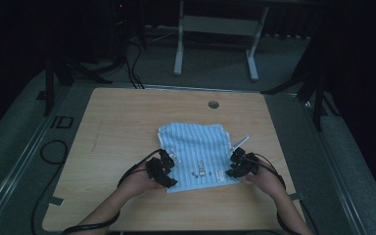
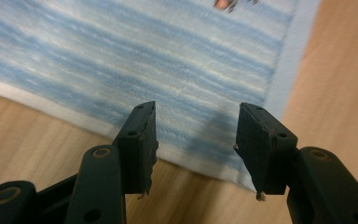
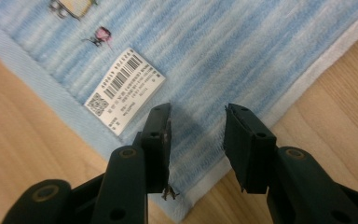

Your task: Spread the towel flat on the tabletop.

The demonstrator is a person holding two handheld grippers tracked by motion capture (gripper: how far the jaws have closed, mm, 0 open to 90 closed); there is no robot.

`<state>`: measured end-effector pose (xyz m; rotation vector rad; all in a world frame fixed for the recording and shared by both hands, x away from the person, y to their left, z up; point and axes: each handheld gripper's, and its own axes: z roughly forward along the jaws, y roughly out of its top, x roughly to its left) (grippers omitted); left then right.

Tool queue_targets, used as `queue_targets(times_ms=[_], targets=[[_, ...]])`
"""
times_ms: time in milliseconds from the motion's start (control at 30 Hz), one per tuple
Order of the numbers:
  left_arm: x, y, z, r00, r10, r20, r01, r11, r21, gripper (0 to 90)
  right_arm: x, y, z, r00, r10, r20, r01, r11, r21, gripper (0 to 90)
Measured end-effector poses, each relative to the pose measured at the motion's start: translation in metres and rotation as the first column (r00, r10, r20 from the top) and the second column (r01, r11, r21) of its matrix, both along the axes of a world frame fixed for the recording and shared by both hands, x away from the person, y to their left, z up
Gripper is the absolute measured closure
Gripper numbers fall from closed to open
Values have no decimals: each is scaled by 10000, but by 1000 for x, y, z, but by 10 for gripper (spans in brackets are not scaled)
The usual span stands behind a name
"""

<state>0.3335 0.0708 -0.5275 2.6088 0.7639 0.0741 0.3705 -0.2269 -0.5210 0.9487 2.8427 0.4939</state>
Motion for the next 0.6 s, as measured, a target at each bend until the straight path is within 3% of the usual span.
queue_targets(times_ms=[67,133,233,333,367,467,500,533,567,600], targets=[[4,0,0,9998,167,-63,-168,9997,-153,477,0,1,-1,10000,-33,75,33,10000,5,608],[9,-1,0,9999,96,137,-98,9999,102,476,1,3,-1,9999,-42,156,43,9999,-95,607],[17,-1,0,9998,121,158,-123,9998,151,475,5,4,-1,9999,-20,163,22,9999,-108,606],[36,-3,0,9994,226,276,-232,9995,219,474,15,6,-1,9997,-160,176,162,9998,-141,605],[36,-3,0,9994,226,276,-232,9995,219,474,18,7,-1,9997,-185,186,187,9997,-125,604],[58,-3,0,9984,410,380,-419,9989,225,474,28,8,-1,9992,-344,211,345,9994,-58,604],[58,-3,0,9984,410,380,-419,9989,225,474,28,8,-1,9992,-344,211,345,9994,-58,604],[71,-1,-1,9974,583,429,-592,9981,195,474,36,9,-1,9988,-441,206,442,9990,-42,604],[71,-1,-1,9974,583,429,-592,9981,195,474,36,9,-1,9988,-441,206,442,9990,-42,604],[81,0,-1,9961,755,453,-769,9966,305,474,43,11,-1,9985,-528,167,528,9986,3,604]])
